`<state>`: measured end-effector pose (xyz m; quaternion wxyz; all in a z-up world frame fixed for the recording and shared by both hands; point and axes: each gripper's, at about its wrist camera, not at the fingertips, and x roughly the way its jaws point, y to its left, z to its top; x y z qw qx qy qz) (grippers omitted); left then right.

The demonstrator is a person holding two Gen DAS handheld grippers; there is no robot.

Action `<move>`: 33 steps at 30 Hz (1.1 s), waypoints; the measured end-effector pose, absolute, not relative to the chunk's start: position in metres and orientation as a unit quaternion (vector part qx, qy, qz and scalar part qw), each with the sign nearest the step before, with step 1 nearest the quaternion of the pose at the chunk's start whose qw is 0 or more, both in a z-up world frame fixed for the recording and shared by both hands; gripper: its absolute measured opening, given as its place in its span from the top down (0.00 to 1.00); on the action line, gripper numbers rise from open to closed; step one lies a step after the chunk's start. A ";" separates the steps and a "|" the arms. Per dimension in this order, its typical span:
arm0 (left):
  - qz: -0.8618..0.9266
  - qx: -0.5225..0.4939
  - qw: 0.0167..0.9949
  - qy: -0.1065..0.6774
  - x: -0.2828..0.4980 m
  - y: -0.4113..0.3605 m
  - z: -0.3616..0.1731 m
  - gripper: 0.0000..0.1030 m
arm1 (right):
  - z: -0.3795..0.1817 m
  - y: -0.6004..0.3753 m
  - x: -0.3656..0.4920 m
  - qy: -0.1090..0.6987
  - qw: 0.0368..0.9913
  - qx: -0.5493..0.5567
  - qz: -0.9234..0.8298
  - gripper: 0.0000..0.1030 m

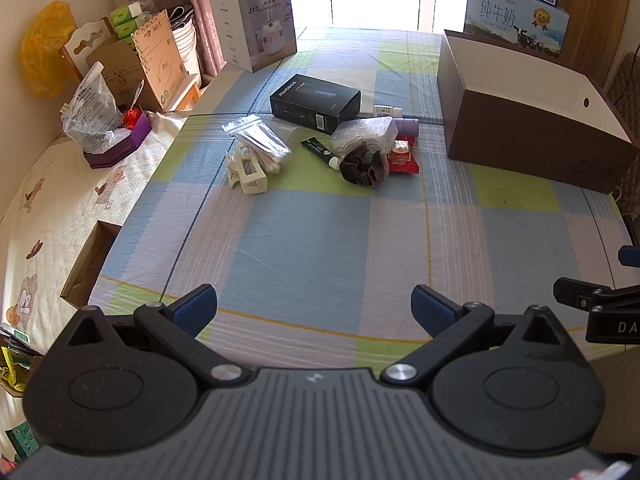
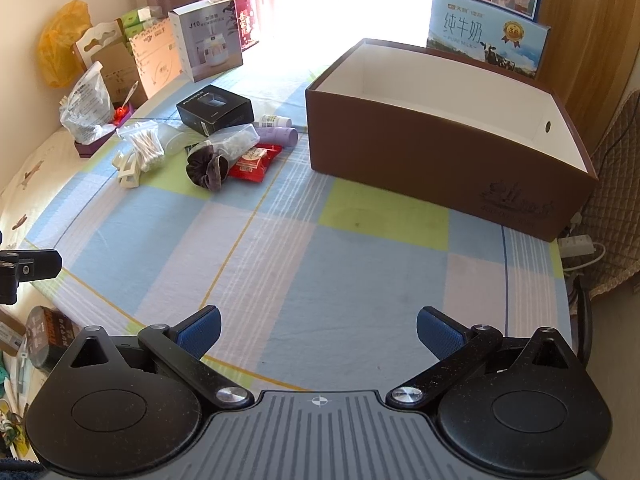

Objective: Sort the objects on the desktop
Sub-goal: 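Move both tools toward the scattered items on the bed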

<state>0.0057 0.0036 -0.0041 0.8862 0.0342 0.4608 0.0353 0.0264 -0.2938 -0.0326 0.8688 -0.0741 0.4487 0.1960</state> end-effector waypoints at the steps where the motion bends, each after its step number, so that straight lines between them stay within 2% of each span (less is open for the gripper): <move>1: 0.035 0.034 0.886 0.461 0.006 0.004 -0.005 0.01 | -0.033 -0.294 0.026 0.449 0.869 -0.074 0.196 0.02; 33: 0.048 0.033 0.880 0.471 0.011 0.001 -0.008 0.01 | -0.037 -0.293 0.031 0.456 0.862 -0.080 0.206 0.02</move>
